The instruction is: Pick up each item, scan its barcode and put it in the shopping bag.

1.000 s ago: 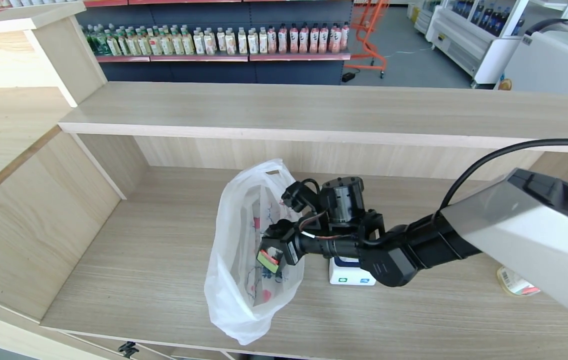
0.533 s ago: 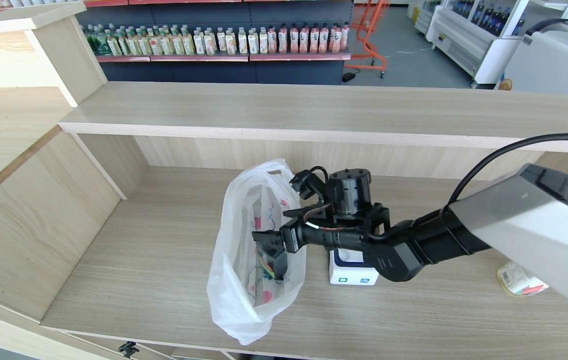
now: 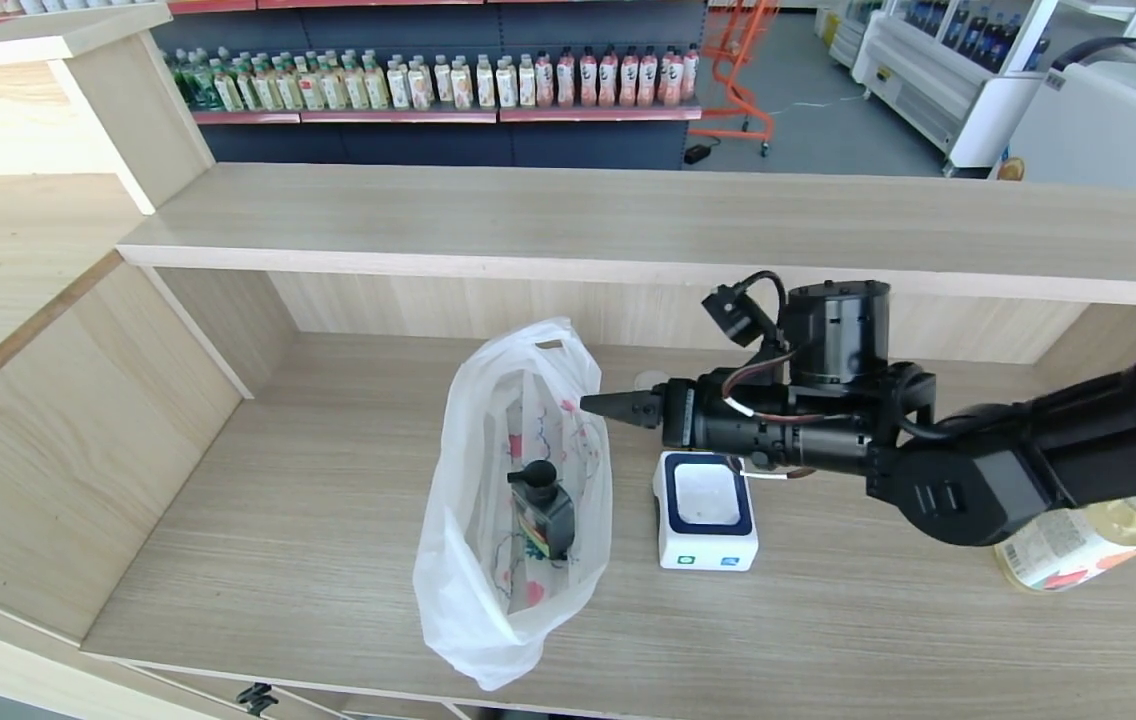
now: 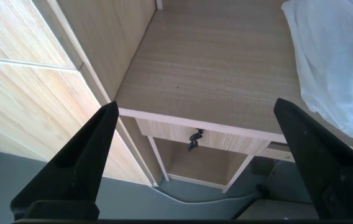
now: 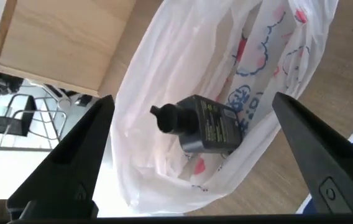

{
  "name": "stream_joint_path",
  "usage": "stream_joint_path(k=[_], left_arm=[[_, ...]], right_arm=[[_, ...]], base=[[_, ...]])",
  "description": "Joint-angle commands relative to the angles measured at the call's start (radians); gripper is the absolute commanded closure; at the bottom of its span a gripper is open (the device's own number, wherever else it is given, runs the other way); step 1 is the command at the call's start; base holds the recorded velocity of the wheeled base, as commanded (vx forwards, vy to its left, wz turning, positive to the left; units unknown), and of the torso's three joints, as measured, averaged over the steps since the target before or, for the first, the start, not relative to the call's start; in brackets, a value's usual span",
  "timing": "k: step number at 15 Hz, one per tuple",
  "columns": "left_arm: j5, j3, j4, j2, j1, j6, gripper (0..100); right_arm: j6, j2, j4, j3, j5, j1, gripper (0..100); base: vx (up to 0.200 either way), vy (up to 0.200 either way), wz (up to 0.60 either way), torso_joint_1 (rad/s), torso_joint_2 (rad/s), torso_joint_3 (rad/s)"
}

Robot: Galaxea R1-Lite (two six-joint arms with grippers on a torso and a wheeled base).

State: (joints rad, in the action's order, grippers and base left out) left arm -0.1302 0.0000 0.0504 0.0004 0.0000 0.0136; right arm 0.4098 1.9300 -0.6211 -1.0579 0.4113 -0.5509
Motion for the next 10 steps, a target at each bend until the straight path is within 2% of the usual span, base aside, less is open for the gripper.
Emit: stream_joint_path(k=[1, 3, 5, 6, 8, 10], left_arm=[[0.000, 0.000, 0.000, 0.000, 0.000, 0.000, 0], [0.000, 0.000, 0.000, 0.000, 0.000, 0.000, 0], [0.000, 0.000, 0.000, 0.001, 0.000, 0.000, 0], [0.000, 0.000, 0.000, 0.000, 0.000, 0.000, 0], [0.000, 0.000, 0.000, 0.000, 0.000, 0.000, 0], [0.000, 0.000, 0.000, 0.000, 0.000, 0.000, 0]], right_arm=[[0.003, -0.348, 0.043, 0.228, 0.052, 0.026, 0], [-0.243, -0.511, 0.047, 0.434, 0.021, 0.089, 0], [-0.408, -0.657, 0.103, 0.587, -0.072, 0.173, 0], [-0.437, -0.750, 0.178, 0.634, -0.169, 0.197, 0], [-0.445, -0.895, 0.340, 0.639, -0.347, 0.201, 0], [-0.440, -0.927, 0.377, 0.610, -0.407, 0.298, 0]], base=[[0.000, 0.000, 0.00, 0.000, 0.00, 0.000], [0.000, 0.000, 0.00, 0.000, 0.00, 0.000], [0.000, 0.000, 0.00, 0.000, 0.00, 0.000], [0.000, 0.000, 0.00, 0.000, 0.00, 0.000], [0.000, 0.000, 0.00, 0.000, 0.00, 0.000], [0.000, 0.000, 0.00, 0.000, 0.00, 0.000]])
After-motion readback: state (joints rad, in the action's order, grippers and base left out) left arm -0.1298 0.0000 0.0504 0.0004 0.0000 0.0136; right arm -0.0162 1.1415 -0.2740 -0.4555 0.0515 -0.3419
